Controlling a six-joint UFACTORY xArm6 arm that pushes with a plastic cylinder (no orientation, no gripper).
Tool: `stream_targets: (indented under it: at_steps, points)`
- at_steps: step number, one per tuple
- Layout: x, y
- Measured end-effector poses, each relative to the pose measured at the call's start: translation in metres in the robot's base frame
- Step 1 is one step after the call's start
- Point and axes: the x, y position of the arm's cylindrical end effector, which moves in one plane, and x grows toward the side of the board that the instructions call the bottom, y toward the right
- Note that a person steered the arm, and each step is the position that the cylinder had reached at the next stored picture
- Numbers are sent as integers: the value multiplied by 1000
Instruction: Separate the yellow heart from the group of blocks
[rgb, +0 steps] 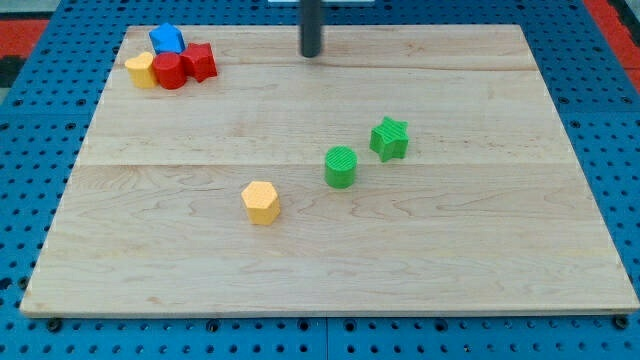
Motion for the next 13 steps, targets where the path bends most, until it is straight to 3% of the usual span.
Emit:
stream_targets:
  at_steps: [1,7,13]
  points:
    - [-33,-68]
    - [-35,-197]
    - [100,-192]
